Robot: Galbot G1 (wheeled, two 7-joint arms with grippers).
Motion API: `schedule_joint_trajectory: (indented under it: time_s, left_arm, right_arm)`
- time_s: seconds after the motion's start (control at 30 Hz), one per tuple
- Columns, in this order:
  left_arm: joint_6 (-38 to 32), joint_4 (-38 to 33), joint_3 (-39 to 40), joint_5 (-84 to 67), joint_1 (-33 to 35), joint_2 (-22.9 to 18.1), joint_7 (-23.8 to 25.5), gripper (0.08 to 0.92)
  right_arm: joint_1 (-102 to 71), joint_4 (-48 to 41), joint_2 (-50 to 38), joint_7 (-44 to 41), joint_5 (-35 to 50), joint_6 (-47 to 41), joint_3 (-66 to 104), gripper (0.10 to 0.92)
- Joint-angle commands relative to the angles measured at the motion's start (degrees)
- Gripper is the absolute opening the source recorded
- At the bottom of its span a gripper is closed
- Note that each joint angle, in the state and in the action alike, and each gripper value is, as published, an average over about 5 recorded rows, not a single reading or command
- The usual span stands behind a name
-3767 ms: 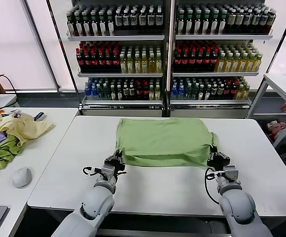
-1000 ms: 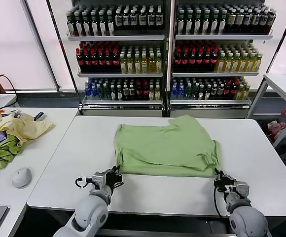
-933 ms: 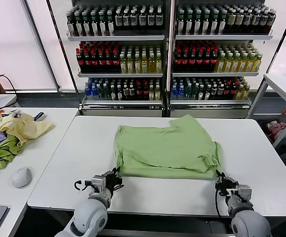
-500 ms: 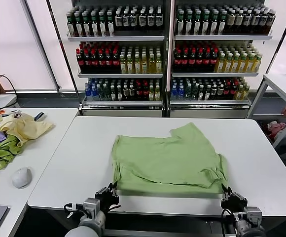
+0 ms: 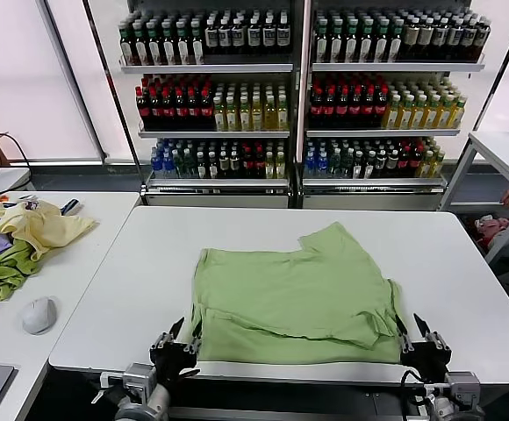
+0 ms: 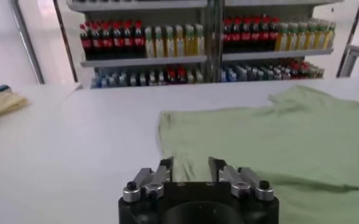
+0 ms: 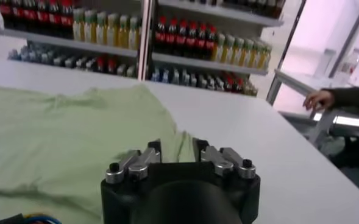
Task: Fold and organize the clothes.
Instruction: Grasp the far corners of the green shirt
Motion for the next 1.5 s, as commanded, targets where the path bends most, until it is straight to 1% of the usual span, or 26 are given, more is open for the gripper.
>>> schedule_joint_trajectory:
  time_s: [0.03, 0.13, 0.23, 0.37, 0.6, 0.9, 1.07, 1.23, 1.3, 1.4, 1.5]
  left_arm:
    - [-3.54, 7.39, -0.52, -3.28, -12.76, 2.14, 0.21, 0.549]
    - [-3.61, 14.49, 2.04, -4.71, -19.99, 1.95, 0.14, 0.635]
    - [-2.90, 21.46, 4.74, -6.08, -27.20, 0.91, 0.07, 0.722]
    - [-2.37, 30.31, 7.86, -6.18, -35.47, -0.45, -0.04, 0.805]
    - [-1.57, 44.12, 12.87, -7.20, -46.68, -2.76, -0.10, 0.823]
    - [-2.08, 58.63, 16.51, -6.92, -54.02, -7.89, 0.13, 0.823]
    - [-1.57, 62.28, 17.01, -7.42, -55.43, -9.74, 0.12, 0.823]
    - [-0.48, 61.64, 17.70, -8.27, -54.61, -9.95, 0.45, 0.823]
    - [0.01, 61.08, 17.85, -8.55, -53.93, -9.77, 0.57, 0.823]
    - [0.68, 60.07, 17.81, -9.18, -52.94, -9.43, 0.72, 0.821]
    - [1.26, 58.56, 17.76, -10.02, -51.74, -9.04, 0.81, 0.784]
  right_arm:
    - [17.34, -8.39, -3.58, 1.02, 3.35, -0.74, -4.64, 0.624]
    - [27.57, -17.50, -4.14, 1.78, 3.88, -2.61, -10.21, 0.711]
    - [37.83, -26.53, -3.65, 2.14, 4.18, -4.12, -15.98, 0.784]
    - [47.46, -36.63, -2.42, 2.07, 4.54, -5.56, -21.52, 0.821]
    - [59.39, -52.46, 0.44, 1.66, 5.34, -6.32, -26.37, 0.823]
    - [68.18, -69.64, 5.05, 0.71, 3.63, -4.76, -28.62, 0.823]
    - [69.41, -74.64, 6.86, 0.06, 2.46, -4.15, -28.25, 0.823]
    - [69.49, -76.64, 7.62, -1.11, 2.58, -4.43, -28.19, 0.822]
    - [69.44, -77.20, 7.89, -1.68, 2.92, -4.49, -28.07, 0.807]
    - [69.14, -77.50, 8.12, -2.23, 3.88, -4.59, -27.86, 0.742]
    - [68.62, -77.06, 8.06, -2.69, 5.09, -4.98, -27.73, 0.656]
